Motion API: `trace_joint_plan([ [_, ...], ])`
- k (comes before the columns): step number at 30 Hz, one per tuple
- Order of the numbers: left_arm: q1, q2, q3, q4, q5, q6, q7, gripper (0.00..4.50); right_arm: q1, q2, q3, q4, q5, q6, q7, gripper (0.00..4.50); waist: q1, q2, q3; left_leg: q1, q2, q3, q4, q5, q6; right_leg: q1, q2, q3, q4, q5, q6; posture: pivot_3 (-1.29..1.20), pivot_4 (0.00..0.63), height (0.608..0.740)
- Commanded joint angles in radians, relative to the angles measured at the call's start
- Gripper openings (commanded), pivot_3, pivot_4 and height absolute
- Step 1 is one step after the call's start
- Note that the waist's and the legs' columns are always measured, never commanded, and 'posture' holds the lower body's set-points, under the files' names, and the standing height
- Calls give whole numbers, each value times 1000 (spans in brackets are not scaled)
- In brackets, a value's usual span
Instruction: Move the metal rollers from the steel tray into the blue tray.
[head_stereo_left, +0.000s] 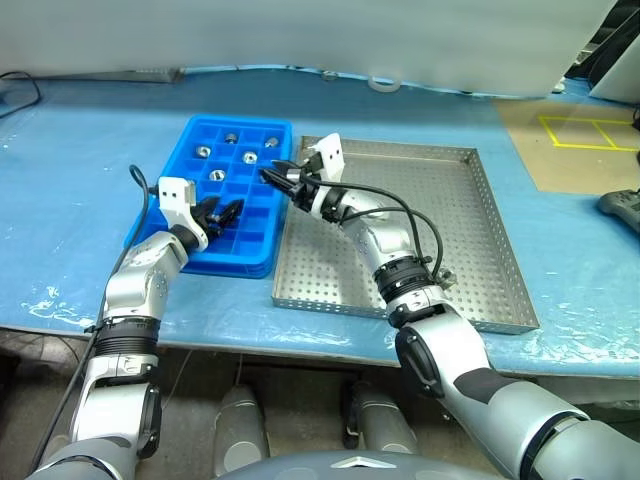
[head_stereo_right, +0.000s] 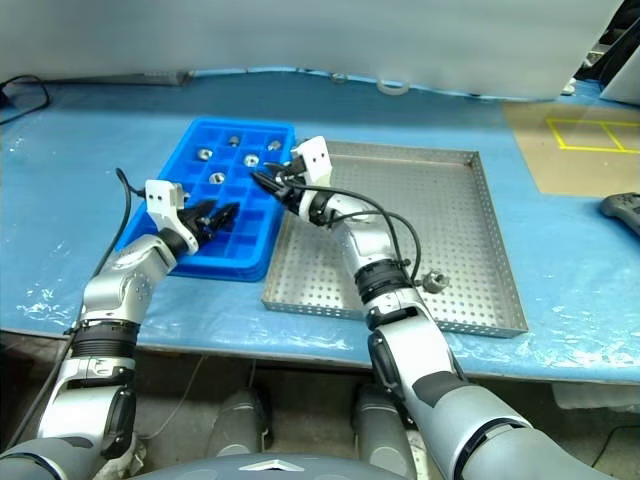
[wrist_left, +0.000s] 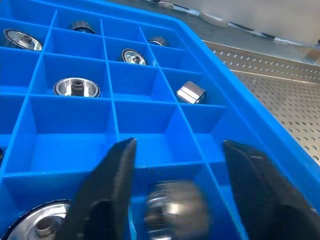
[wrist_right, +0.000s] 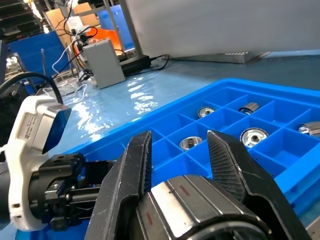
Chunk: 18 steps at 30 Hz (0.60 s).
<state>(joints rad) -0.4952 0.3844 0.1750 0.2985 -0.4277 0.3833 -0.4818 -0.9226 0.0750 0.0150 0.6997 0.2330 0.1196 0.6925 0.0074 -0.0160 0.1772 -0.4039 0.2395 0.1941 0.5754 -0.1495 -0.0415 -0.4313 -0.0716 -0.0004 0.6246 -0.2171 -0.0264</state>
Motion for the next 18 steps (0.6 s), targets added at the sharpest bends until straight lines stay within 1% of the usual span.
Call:
trace_joint_plan([
  [1,-20,-3,83,2,-25,-6,50,3285,8,15,33,-70,-2,4,24,1365,-1,0,0,0,0,0,0,0,0,0,0,0,0,0,0,-257,150,740],
  [4,-34,-7,154,43,-31,-31,125,3285,14,16,57,-74,-14,4,41,1365,-5,0,0,0,0,0,0,0,0,0,0,0,0,0,0,-243,150,740],
  [6,-28,-3,171,39,-25,-38,139,3285,10,15,70,-67,-25,7,46,1365,-8,0,0,0,0,0,0,0,0,0,0,0,0,0,0,-235,150,740],
  [10,-6,-7,170,10,-22,-32,135,3285,-6,18,92,-16,-63,-14,29,1365,-8,0,0,0,0,0,0,0,0,0,0,0,0,0,0,-206,150,740],
  [18,50,-4,176,-66,-29,-6,147,3285,-38,64,95,45,-82,-23,0,1365,-10,0,0,-1,0,0,0,0,0,-1,0,-1,-1,0,0,-172,150,740],
])
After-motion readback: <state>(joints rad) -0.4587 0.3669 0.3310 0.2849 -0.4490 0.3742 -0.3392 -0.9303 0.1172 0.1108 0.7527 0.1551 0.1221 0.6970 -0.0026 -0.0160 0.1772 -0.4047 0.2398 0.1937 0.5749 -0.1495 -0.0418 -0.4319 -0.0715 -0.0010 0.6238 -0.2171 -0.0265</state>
